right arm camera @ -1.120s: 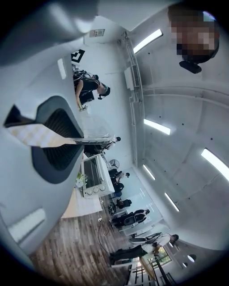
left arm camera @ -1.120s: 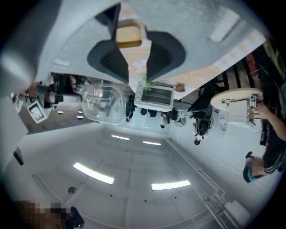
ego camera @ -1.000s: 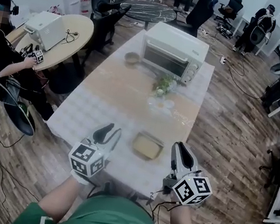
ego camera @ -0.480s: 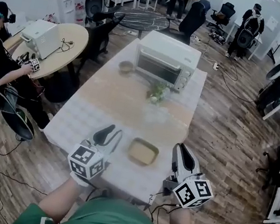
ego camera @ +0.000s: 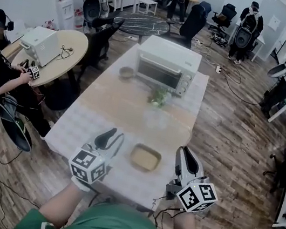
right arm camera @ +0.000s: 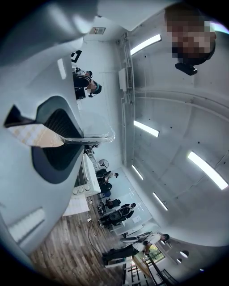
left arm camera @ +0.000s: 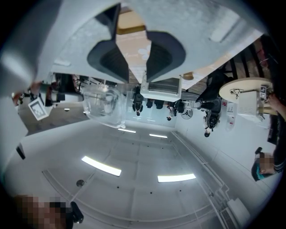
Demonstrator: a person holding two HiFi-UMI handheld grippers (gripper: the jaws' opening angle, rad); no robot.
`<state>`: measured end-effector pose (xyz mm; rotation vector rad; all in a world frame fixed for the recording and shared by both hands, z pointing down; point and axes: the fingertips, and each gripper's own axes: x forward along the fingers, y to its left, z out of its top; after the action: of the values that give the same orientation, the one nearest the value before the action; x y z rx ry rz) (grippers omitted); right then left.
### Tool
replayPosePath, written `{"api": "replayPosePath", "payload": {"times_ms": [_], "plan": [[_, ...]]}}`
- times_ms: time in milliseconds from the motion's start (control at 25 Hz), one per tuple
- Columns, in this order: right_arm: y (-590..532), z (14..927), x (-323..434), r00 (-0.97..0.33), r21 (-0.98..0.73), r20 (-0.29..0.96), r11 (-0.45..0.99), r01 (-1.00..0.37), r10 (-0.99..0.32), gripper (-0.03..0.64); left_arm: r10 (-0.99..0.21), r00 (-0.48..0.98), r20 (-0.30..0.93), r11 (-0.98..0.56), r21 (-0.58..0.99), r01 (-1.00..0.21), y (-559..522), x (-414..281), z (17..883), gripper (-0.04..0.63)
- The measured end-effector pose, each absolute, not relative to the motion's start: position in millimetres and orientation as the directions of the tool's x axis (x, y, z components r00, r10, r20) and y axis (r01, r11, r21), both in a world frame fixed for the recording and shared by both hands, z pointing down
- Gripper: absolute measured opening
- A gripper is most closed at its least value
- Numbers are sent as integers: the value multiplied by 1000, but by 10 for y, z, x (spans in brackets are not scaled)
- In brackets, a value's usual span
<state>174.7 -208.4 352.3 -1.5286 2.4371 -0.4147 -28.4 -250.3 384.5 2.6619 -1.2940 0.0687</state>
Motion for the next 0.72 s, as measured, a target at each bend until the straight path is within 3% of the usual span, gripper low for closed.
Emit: {"api": "replayPosePath", "payload": {"times_ms": [720], "plan": [[-2072, 3588, 1747, -441, -368, -34, 422, -829, -897, 41, -779, 609, 148, -590, 155, -792, -2447, -288, 3960, 124]]}}
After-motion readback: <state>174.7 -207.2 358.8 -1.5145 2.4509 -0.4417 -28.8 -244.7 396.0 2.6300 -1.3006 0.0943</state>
